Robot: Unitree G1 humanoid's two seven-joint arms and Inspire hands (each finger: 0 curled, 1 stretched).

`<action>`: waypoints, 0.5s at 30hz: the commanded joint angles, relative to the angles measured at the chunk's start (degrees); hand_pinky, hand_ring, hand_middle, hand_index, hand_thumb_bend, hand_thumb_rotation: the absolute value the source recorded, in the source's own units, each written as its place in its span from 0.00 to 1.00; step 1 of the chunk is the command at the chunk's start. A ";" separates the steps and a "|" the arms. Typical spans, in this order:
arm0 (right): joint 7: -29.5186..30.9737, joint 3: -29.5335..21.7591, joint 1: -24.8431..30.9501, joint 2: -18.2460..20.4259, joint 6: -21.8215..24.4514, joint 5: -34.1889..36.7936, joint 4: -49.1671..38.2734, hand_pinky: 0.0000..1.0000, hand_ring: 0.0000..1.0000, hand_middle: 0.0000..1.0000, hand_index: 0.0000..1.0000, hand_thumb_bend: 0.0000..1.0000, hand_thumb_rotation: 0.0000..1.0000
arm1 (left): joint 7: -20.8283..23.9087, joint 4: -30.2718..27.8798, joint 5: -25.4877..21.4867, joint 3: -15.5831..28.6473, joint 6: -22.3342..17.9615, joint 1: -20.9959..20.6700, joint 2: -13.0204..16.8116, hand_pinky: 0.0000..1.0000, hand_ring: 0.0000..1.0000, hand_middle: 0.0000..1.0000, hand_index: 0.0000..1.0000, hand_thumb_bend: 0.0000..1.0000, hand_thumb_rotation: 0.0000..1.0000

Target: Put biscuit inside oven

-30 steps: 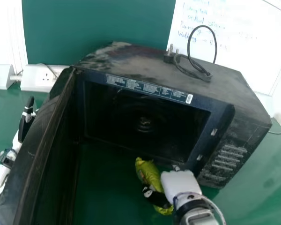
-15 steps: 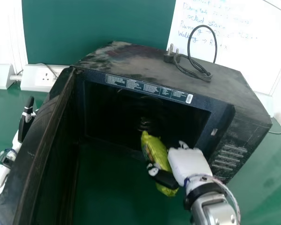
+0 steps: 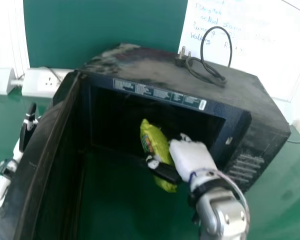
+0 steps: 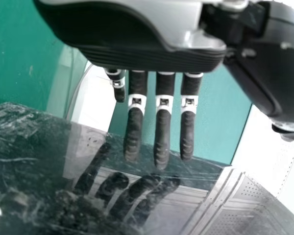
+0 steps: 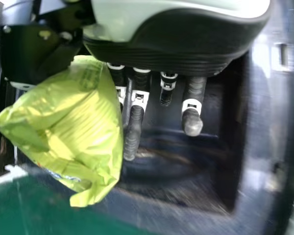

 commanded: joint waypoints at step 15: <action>-24.20 5.52 -11.55 -2.68 0.25 6.40 26.74 0.09 0.16 0.47 0.49 0.53 0.00 | 1.11 -1.57 -0.08 -0.35 1.01 1.20 -0.61 0.24 0.30 0.40 0.49 0.52 0.09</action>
